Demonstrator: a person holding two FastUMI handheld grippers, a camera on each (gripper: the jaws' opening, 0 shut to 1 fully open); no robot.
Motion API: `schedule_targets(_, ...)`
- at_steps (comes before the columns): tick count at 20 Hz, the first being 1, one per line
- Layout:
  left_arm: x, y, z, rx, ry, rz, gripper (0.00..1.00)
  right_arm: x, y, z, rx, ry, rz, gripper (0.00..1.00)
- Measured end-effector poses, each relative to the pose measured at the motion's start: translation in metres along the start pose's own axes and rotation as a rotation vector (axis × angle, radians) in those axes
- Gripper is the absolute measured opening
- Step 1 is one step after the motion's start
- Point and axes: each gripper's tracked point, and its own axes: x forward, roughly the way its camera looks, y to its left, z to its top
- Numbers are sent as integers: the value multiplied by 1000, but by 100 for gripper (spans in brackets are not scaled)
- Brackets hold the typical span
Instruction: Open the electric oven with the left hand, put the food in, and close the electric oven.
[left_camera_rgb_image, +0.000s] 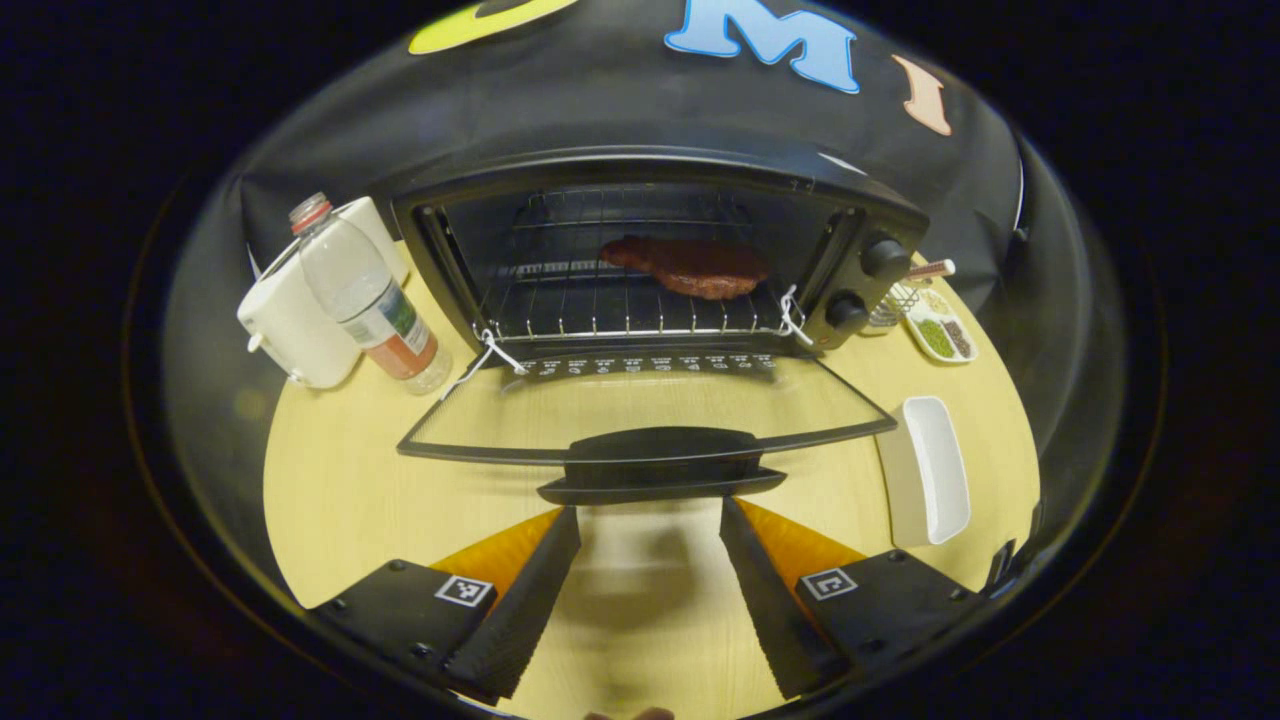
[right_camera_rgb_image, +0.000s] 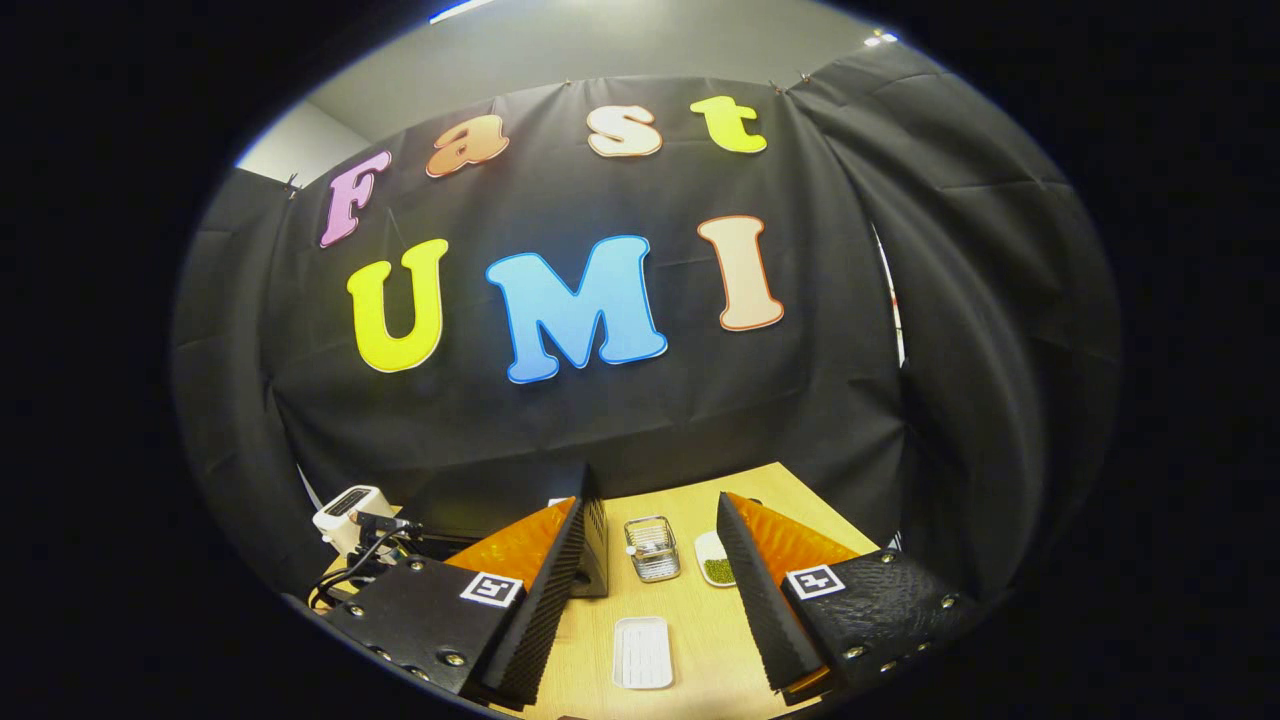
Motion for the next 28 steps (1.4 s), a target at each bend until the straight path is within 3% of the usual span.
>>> schedule_targets(4,-7,0,7,-3,-26,-1,100,1,1,0,4,3,3,81)
schedule_targets(8,-14,2,16,25,-53,9,100,0,4,2,2,-4,1,81)
schedule_targets(9,-15,1,18,30,-57,9,96,1,5,3,1,-6,2,81)
schedule_targets(10,-16,2,20,33,-63,10,100,0,6,4,-1,-9,0,81)
schedule_targets(13,-17,4,25,37,-79,12,96,1,7,4,4,-13,-5,81)
schedule_targets(21,-23,10,50,77,-129,40,100,-2,0,0,2,2,-12,81)
schedule_targets(22,-23,13,55,79,-138,53,96,-1,-1,-1,4,5,-12,81)
schedule_targets(24,-28,16,70,71,-181,73,100,-1,-6,0,5,2,-16,81)
schedule_targets(28,-76,9,111,21,-347,56,96,-5,-14,16,-9,-29,-21,81)
